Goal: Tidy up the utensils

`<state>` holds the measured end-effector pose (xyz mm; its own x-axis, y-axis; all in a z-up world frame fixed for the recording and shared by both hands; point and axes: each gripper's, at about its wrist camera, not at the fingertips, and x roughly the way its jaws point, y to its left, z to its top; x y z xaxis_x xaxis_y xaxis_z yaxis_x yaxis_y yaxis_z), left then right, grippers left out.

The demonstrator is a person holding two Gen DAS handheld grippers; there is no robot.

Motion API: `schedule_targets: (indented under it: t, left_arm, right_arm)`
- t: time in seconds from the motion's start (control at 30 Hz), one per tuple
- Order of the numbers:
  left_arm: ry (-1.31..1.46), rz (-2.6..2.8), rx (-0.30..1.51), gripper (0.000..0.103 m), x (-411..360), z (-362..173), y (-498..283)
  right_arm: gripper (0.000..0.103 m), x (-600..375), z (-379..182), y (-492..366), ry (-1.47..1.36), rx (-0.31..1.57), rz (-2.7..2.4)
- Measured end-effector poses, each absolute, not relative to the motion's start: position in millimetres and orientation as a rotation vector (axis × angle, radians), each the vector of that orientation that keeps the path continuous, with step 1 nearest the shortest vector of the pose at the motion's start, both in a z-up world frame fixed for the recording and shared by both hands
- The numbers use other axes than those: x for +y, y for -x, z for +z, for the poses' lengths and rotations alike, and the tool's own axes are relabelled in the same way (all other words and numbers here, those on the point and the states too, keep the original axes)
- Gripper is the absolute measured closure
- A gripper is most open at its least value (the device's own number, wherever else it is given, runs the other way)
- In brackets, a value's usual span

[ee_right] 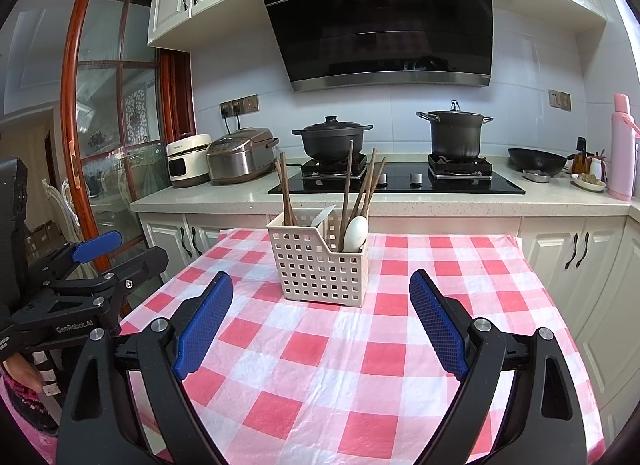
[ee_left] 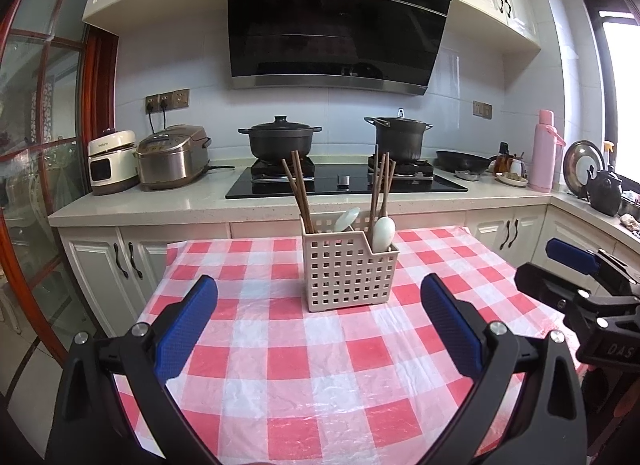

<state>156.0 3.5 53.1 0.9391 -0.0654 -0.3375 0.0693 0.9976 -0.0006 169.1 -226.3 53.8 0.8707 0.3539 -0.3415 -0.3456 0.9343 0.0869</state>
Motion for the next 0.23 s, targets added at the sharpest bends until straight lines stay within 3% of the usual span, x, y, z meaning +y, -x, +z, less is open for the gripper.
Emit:
schedule_targets:
  t: [0.23]
  left_arm:
    - [-0.009,-0.066,0.346,0.005,4.1,54.2,-155.9]
  right_arm:
    - [0.018,-227.9,55.7,-169.8,-0.024,0.363,0.366]
